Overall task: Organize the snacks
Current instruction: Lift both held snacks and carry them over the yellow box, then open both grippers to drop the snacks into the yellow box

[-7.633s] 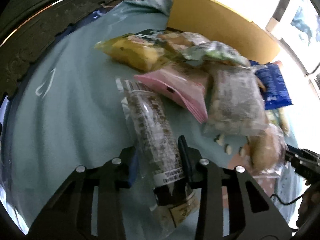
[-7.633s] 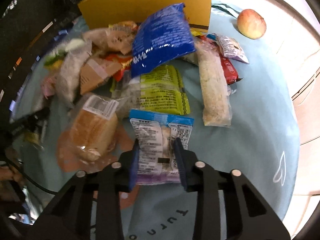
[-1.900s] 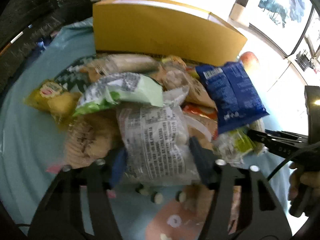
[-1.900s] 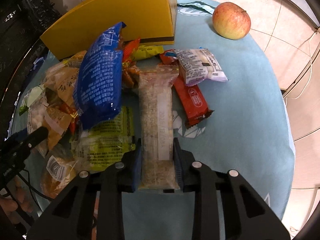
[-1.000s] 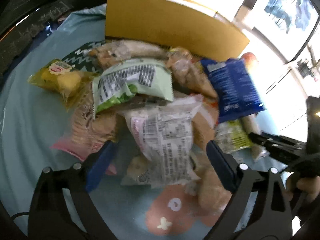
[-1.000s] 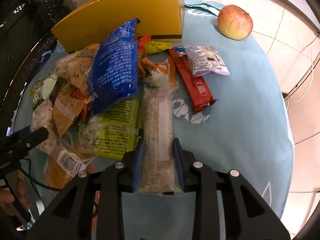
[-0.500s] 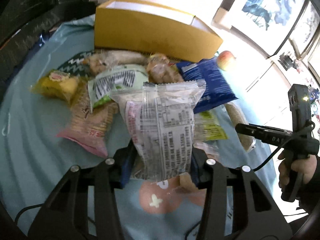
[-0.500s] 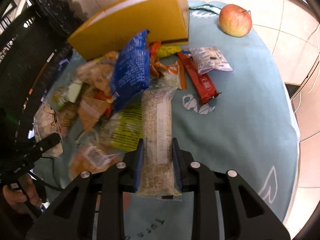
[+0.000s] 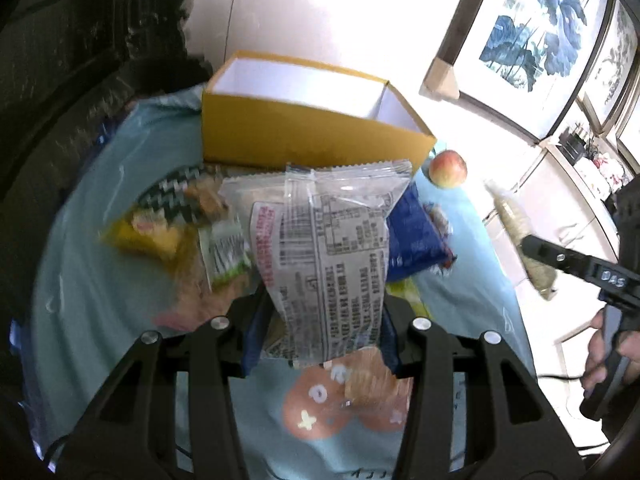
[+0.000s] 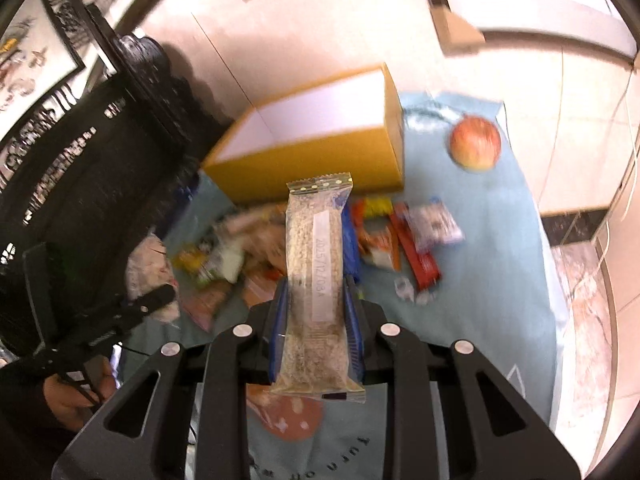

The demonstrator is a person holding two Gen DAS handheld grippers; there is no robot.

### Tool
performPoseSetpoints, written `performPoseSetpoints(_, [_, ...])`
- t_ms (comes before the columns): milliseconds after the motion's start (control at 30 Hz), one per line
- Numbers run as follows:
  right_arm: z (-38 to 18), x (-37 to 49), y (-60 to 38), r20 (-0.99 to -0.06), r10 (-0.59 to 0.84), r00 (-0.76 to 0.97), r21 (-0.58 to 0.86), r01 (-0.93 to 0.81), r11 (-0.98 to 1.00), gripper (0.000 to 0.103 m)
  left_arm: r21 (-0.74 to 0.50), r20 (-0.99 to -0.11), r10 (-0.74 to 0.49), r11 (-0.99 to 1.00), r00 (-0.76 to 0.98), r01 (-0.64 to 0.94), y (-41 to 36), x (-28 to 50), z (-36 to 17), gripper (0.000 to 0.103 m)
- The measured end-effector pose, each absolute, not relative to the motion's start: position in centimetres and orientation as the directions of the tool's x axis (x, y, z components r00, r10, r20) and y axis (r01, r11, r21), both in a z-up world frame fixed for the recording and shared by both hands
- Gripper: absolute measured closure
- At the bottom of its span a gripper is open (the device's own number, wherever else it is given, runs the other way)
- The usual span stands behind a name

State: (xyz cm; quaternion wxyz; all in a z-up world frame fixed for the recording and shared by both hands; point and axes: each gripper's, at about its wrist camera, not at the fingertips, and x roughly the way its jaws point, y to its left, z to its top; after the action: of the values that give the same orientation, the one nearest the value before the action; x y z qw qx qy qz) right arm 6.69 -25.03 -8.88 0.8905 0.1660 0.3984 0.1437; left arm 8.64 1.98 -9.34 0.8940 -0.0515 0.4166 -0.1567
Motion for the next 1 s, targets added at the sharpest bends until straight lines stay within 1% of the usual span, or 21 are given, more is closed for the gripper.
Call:
performPoseSetpoints(333, [-3.0, 8.8, -24.8, -0.562, 0.394, 0.728, 0.384, -0.193, 0.903, 0.076, -0.158, -0.699, -0.271, 0.961, 0.662, 0.226, 1.0, 10.9, -5.4, 0.056])
performPoseSetpoints(633, [-0.2, 12.4, -25.3, -0.517, 0.368, 0.772, 0.350, -0.202, 0.915, 0.076, -0.139, -0.671, -0.246, 0.968, 0.699, 0.207, 0.7, 14.7, -3.0, 0.056])
performPoseSetpoints(767, [0.7, 15.2, -25.0, -0.507, 0.340, 0.792, 0.317, -0.196, 0.928, 0.076, -0.151, -0.648, -0.243, 0.970, 0.722, 0.191, 0.3, 18.4, -1.2, 0.056])
performPoseSetpoints(1000, [1.2, 22.5, -23.8, -0.503, 0.257, 0.825, 0.261, -0.138, 0.955, 0.076, -0.117, -0.631, -0.212, 0.977, 0.747, 0.178, -2.3, 26.7, 0.5, 0.056])
